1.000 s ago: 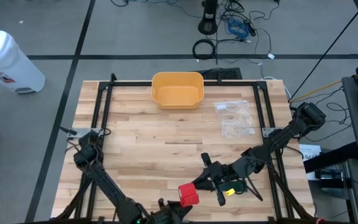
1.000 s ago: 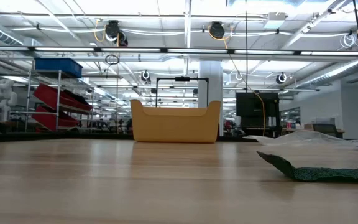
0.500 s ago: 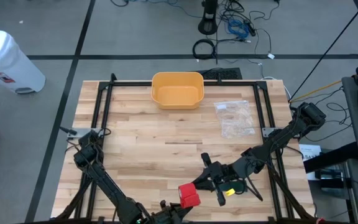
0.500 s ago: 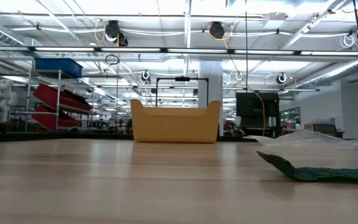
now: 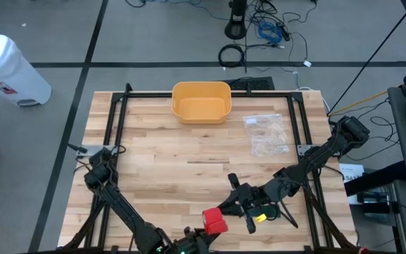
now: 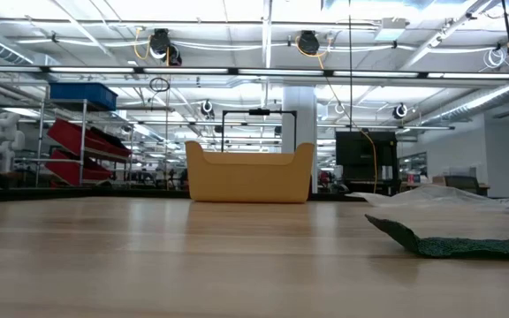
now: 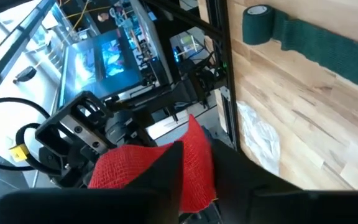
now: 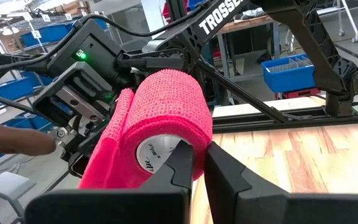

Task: Roll bandage
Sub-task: Roll the red bandage

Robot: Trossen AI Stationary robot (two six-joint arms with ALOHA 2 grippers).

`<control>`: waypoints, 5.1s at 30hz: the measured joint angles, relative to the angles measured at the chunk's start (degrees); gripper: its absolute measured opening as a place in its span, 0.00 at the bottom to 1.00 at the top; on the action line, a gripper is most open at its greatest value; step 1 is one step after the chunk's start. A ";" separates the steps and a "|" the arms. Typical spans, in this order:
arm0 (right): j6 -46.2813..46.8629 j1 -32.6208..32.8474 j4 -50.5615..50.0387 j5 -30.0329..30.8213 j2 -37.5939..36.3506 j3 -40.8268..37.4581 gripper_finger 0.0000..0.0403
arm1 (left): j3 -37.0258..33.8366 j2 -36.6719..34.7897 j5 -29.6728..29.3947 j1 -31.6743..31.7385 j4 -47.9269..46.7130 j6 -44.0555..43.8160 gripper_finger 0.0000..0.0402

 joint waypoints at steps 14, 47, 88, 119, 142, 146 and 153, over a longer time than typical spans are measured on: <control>-0.29 0.00 -0.09 0.02 0.00 0.00 0.04 | 0.00 0.00 0.99 -1.29 12.56 5.63 0.01; -0.90 1.33 -0.39 0.02 0.00 0.00 0.04 | 8.41 -0.48 11.39 2.61 63.46 35.83 0.01; -2.79 8.73 2.73 0.04 0.04 -0.01 0.04 | 12.62 -1.64 2.91 4.73 57.54 29.99 0.01; -4.55 13.42 2.21 0.26 -0.11 -0.02 0.04 | 12.59 -0.60 -1.12 0.63 45.96 12.73 0.04; -6.31 13.42 -2.35 0.24 -0.17 4.04 0.04 | 12.59 -0.55 -1.13 2.29 46.54 9.67 0.31; -7.75 13.42 -2.86 0.69 -0.17 4.27 0.04 | 12.59 -0.55 -1.13 0.57 47.29 6.63 0.31; -11.39 13.30 -3.18 4.43 -0.27 4.31 0.04 | 12.59 -0.55 -8.80 -0.64 41.37 -9.84 0.31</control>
